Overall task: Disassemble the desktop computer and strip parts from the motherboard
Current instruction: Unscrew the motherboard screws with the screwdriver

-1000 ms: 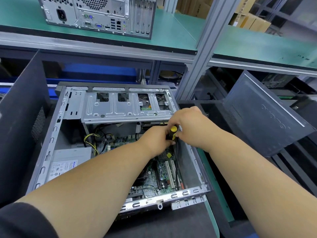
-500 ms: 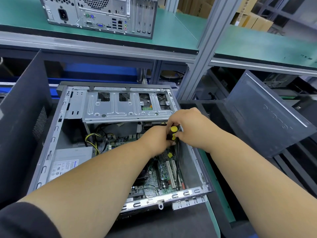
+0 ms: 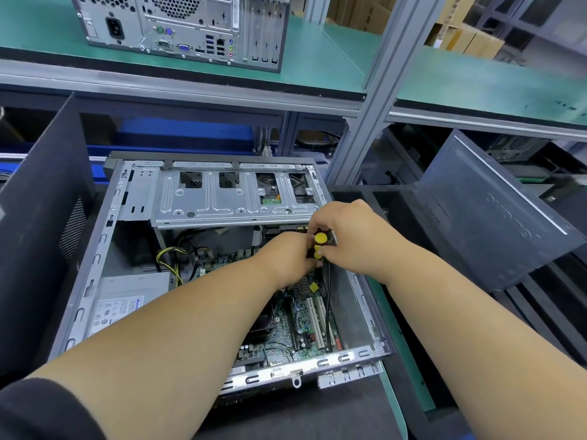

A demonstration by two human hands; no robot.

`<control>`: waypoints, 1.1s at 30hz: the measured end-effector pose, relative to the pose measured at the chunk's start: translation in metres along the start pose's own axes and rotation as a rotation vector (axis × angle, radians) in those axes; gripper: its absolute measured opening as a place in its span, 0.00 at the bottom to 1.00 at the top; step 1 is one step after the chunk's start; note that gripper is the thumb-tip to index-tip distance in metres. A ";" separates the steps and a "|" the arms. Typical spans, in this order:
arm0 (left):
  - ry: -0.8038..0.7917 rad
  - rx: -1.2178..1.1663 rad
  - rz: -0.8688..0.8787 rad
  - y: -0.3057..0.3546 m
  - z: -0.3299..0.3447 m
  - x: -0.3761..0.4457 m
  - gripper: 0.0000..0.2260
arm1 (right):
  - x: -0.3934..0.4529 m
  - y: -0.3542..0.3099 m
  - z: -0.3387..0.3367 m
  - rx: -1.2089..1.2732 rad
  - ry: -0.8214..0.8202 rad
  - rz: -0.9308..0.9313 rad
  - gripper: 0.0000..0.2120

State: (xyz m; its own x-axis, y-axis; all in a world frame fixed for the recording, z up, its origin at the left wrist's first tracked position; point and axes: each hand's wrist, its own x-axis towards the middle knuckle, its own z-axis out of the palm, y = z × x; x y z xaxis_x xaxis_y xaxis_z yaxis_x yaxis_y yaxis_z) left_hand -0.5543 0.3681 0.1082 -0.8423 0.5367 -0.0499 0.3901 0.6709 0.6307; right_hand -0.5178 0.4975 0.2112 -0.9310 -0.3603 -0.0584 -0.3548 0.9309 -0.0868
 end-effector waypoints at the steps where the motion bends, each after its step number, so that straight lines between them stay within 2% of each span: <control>1: 0.001 -0.005 0.006 0.000 0.000 0.000 0.08 | 0.000 0.001 0.002 0.006 0.038 0.009 0.12; 3: 0.001 -0.013 0.016 0.000 0.000 0.000 0.09 | 0.000 0.002 0.004 -0.025 0.056 0.029 0.13; 9: -0.038 0.044 0.019 -0.003 0.000 0.001 0.08 | 0.006 -0.003 -0.003 -0.106 -0.066 0.046 0.07; 11: -0.051 0.065 0.022 -0.002 0.001 0.001 0.07 | 0.007 -0.003 -0.006 -0.080 -0.049 0.009 0.08; 14: -0.029 0.033 0.020 -0.003 0.002 0.002 0.06 | 0.006 -0.003 -0.008 -0.116 -0.114 0.021 0.13; 17: -0.029 -0.002 0.023 -0.003 0.001 0.001 0.04 | 0.002 0.000 -0.002 -0.046 -0.002 0.035 0.13; 19: -0.039 -0.005 0.020 -0.002 0.001 0.001 0.06 | 0.000 0.000 0.000 -0.034 0.022 0.072 0.14; 23: -0.036 -0.005 0.016 -0.002 0.000 0.000 0.08 | 0.000 -0.007 -0.004 -0.045 -0.060 0.110 0.09; 28: -0.050 0.003 -0.010 -0.001 -0.002 0.001 0.09 | 0.010 -0.015 -0.014 -0.153 -0.241 0.100 0.17; 30: -0.049 0.008 -0.003 -0.002 -0.002 0.001 0.06 | 0.008 -0.014 -0.012 -0.133 -0.207 0.082 0.17; 33: -0.029 -0.018 0.006 -0.001 -0.003 0.001 0.05 | 0.000 -0.007 -0.003 -0.049 -0.019 0.065 0.13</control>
State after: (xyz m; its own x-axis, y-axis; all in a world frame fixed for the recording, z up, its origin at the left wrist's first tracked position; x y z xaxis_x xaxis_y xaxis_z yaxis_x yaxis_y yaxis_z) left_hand -0.5562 0.3663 0.1101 -0.8285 0.5558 -0.0684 0.3884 0.6584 0.6447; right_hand -0.5161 0.4913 0.2146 -0.9507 -0.2993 -0.0815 -0.2975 0.9541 -0.0337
